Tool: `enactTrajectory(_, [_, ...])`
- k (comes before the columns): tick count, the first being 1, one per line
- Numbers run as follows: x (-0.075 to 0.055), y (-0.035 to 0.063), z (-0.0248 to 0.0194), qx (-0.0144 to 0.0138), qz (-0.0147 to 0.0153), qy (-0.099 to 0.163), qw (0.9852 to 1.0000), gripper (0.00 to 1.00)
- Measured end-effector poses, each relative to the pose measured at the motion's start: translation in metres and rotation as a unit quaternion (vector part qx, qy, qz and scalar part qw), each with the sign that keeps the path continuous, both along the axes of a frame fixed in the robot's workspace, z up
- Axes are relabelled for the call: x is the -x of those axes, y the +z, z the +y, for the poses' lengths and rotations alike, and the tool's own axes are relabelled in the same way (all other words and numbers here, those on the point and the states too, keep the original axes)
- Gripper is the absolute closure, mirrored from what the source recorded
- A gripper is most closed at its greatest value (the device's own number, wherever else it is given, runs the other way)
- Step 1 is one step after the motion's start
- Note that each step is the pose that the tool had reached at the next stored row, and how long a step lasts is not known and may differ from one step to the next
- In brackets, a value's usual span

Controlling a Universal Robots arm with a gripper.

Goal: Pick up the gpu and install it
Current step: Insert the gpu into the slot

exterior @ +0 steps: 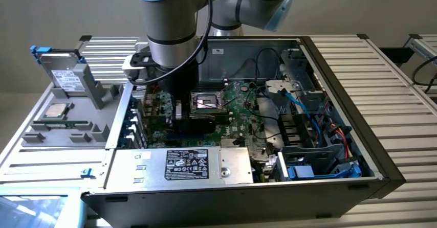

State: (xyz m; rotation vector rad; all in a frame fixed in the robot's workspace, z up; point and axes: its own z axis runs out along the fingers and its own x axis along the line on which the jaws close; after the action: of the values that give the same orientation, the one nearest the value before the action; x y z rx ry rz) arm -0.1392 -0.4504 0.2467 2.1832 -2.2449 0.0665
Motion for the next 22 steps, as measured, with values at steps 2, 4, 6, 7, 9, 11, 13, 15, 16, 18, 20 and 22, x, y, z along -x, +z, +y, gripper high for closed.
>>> enactTrajectory(2, [0.0, 0.0001, 0.0, 0.0009, 0.0001, 0.0, 1.0, 0.72])
enactTrajectory(4, [0.0, 0.0001, 0.0, 0.0009, 0.0001, 0.0, 1.0, 0.72])
enactTrajectory(6, [0.0001, 0.0, 0.0001, 0.0009, 0.0, 0.0, 1.0, 0.72])
enactTrajectory(7, [0.0001, 0.0, 0.0003, 0.0008, 0.0, 0.0, 1.0, 0.72])
enactTrajectory(9, [0.0005, 0.0, 0.0008, 0.0009, 0.0001, 0.0, 1.0, 0.72])
enactTrajectory(11, [0.0006, -0.0001, 0.0008, 0.0008, 0.0, 0.0, 1.0, 0.72])
enactTrajectory(13, [0.0006, -0.0001, 0.0007, 0.0009, 0.0, 0.0, 1.0, 0.72])
enactTrajectory(15, [0.0007, -0.0001, 0.0007, 0.0009, 0.0, 0.0, 1.0, 0.72])
enactTrajectory(16, [0.0007, -0.0001, 0.0007, 0.0009, 0.0001, 0.0, 1.0, 0.72])
enactTrajectory(18, [0.0007, -0.0003, 0.0007, 0.001, 0.0001, 0.0, 1.0, 0.72])
enactTrajectory(20, [0.0007, -0.0008, 0.0007, 0.0009, 0.0001, 0.0, 1.0, 0.72])
enactTrajectory(22, [0.0007, -0.0015, 0.0008, 0.0008, 0.0, 0.0, 1.0, 0.72])
